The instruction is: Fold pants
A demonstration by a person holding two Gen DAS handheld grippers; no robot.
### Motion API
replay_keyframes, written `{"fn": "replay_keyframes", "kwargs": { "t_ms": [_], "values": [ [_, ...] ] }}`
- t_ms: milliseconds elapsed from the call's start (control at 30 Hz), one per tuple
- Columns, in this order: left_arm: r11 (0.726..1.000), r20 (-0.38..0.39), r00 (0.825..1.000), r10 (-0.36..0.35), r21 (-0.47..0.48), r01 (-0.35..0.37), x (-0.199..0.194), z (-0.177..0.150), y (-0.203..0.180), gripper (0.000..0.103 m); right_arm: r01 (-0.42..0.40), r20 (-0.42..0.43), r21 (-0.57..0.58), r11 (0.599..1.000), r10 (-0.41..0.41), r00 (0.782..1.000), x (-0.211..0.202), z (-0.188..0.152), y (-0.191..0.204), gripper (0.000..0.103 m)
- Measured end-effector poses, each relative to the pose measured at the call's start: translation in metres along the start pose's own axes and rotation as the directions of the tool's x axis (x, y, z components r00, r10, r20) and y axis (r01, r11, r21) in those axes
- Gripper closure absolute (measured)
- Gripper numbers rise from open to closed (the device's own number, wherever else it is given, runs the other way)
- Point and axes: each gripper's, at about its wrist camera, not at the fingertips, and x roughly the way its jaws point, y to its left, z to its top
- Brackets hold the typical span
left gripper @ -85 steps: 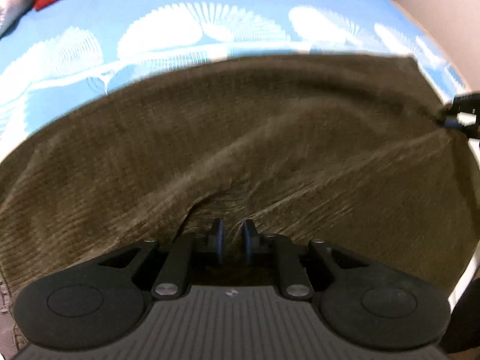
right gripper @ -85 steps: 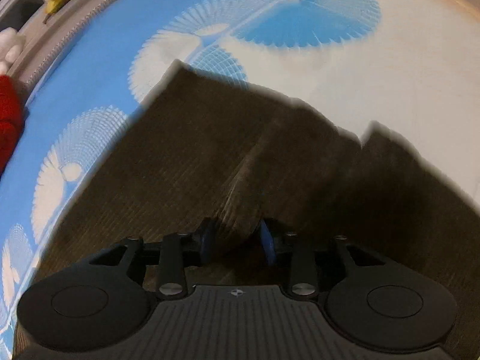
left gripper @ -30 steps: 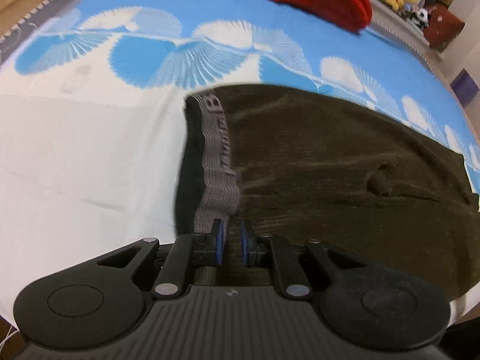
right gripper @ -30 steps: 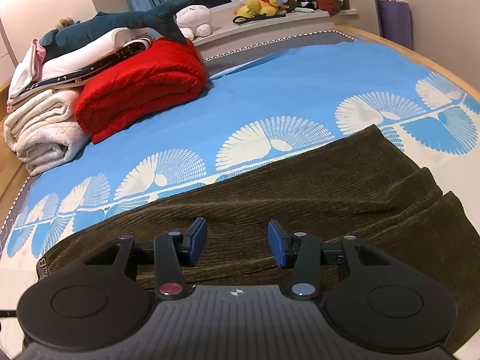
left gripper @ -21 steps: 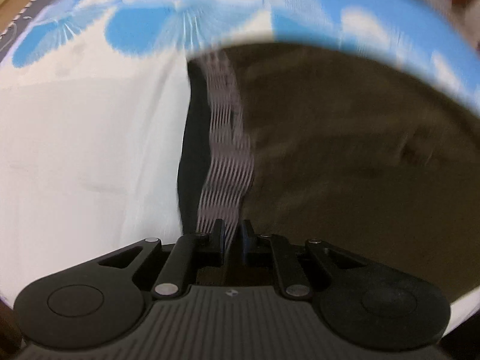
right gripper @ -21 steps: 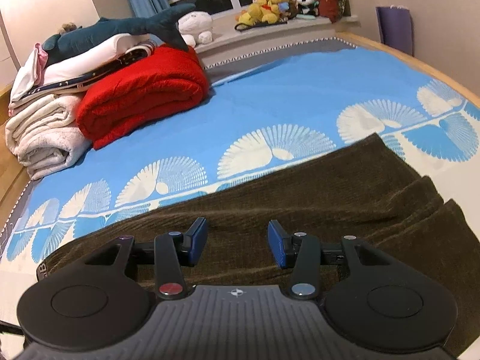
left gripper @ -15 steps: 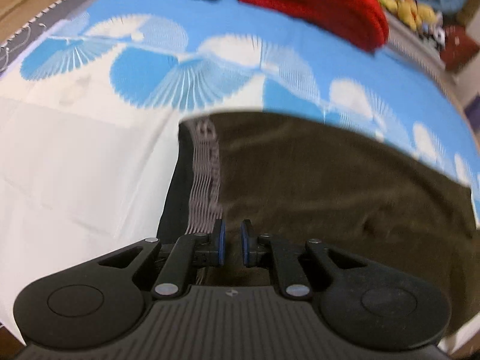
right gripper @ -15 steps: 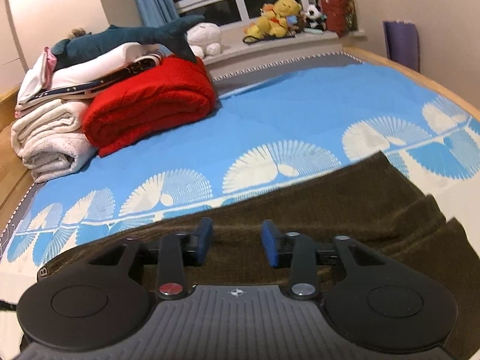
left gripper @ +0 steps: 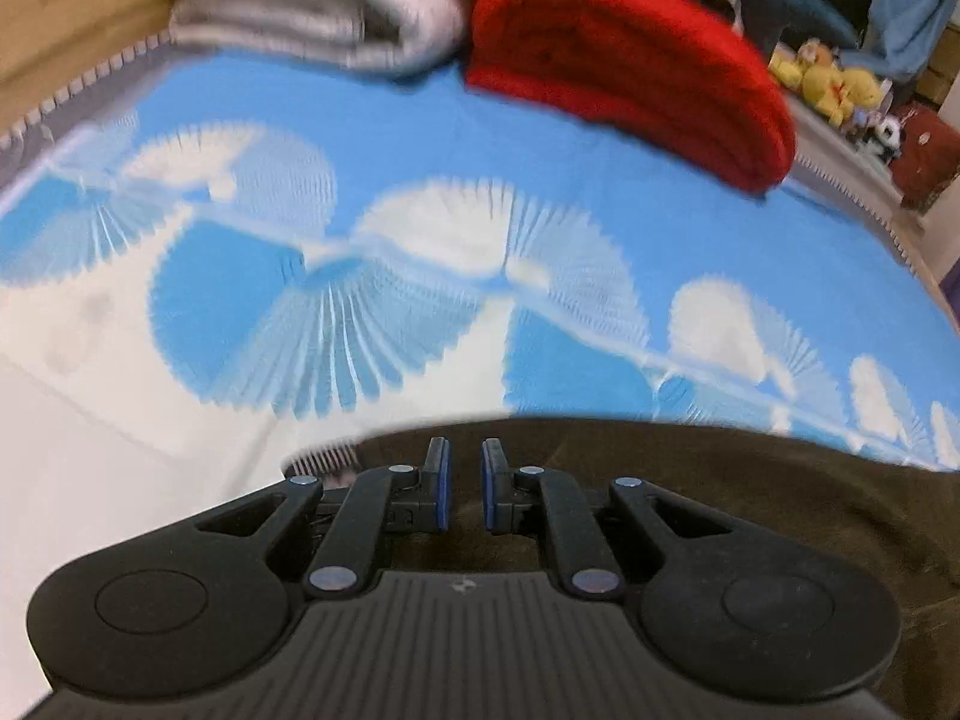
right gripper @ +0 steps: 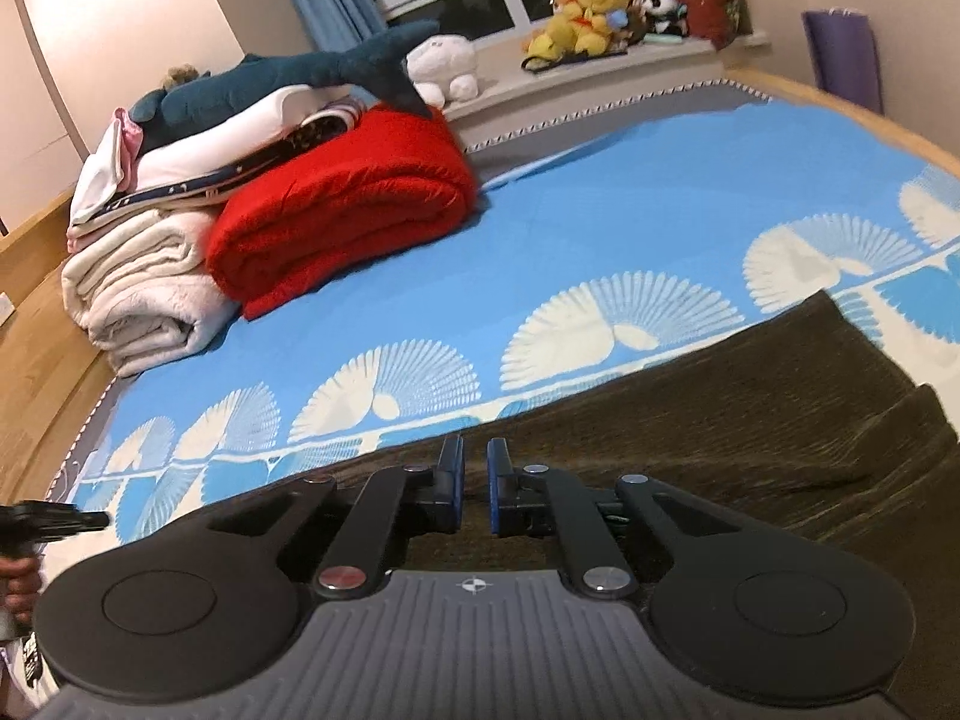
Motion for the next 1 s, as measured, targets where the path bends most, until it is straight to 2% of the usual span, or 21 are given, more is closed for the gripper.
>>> {"fn": "replay_keyframes", "kwargs": {
  "t_ms": [67,100,167,233,300,433,500,600,667,700,733,800,1000],
  "values": [
    [0.999,-0.031,0.999,0.023,0.035,-0.022,0.023,-0.003,-0.002,0.091,-0.005,-0.013,-0.004,1.0,0.005,1.0,0.005,0.001,0.001,0.094],
    [0.997,-0.023,0.999,0.036,0.063,-0.034,0.031,-0.002,-0.006,0.086,-0.009,-0.019,-0.009,1.0,0.009,1.0,0.007,0.002,0.002,0.094],
    [0.992,0.003,0.999,0.046,0.115,-0.046,0.041,0.001,-0.01,0.069,-0.012,-0.024,-0.021,1.0,0.012,1.0,0.009,0.003,0.004,0.094],
    [0.986,0.027,0.998,0.054,0.158,-0.058,0.05,0.002,-0.013,0.037,-0.013,-0.025,-0.036,0.999,0.013,1.0,0.012,0.005,0.005,0.095],
    [0.974,0.035,0.996,0.082,0.208,-0.088,0.06,0.004,-0.017,0.024,-0.006,-0.031,-0.045,0.999,0.005,1.0,0.015,0.005,0.004,0.095],
    [0.962,0.032,0.995,0.096,0.253,-0.101,0.078,0.005,-0.017,0.024,0.012,-0.049,-0.05,0.999,-0.014,0.999,0.023,0.007,-0.002,0.095],
    [0.965,0.002,0.997,0.073,0.253,-0.071,0.085,0.004,-0.014,0.025,0.024,-0.051,-0.051,0.998,-0.027,0.998,0.025,0.008,-0.006,0.095],
    [0.954,-0.027,0.998,0.059,0.295,-0.048,0.091,-0.001,-0.018,0.033,0.038,-0.058,-0.038,0.999,-0.04,0.998,0.027,0.008,-0.011,0.095],
    [0.945,-0.023,0.999,0.043,0.326,-0.033,0.091,-0.005,-0.021,0.052,0.042,-0.061,-0.037,0.998,-0.045,0.997,0.027,0.007,-0.012,0.094],
    [0.943,-0.026,0.999,0.025,0.333,-0.015,0.09,-0.005,-0.022,0.077,0.045,-0.062,-0.041,0.998,-0.048,0.997,0.027,0.007,-0.012,0.095],
    [0.941,-0.03,0.999,0.012,0.339,-0.001,0.087,-0.005,-0.024,0.089,0.048,-0.062,-0.047,0.998,-0.051,0.997,0.026,0.006,-0.012,0.095],
    [0.921,-0.009,1.0,0.018,0.388,-0.013,0.077,-0.006,-0.032,0.096,0.055,-0.06,-0.06,0.997,-0.058,0.997,0.024,0.005,-0.012,0.095],
    [0.865,0.073,0.997,0.019,0.5,-0.053,0.016,-0.016,-0.055,0.097,0.091,-0.063,-0.051,0.995,-0.094,0.994,0.018,0.002,-0.024,0.095]
  ]
}}
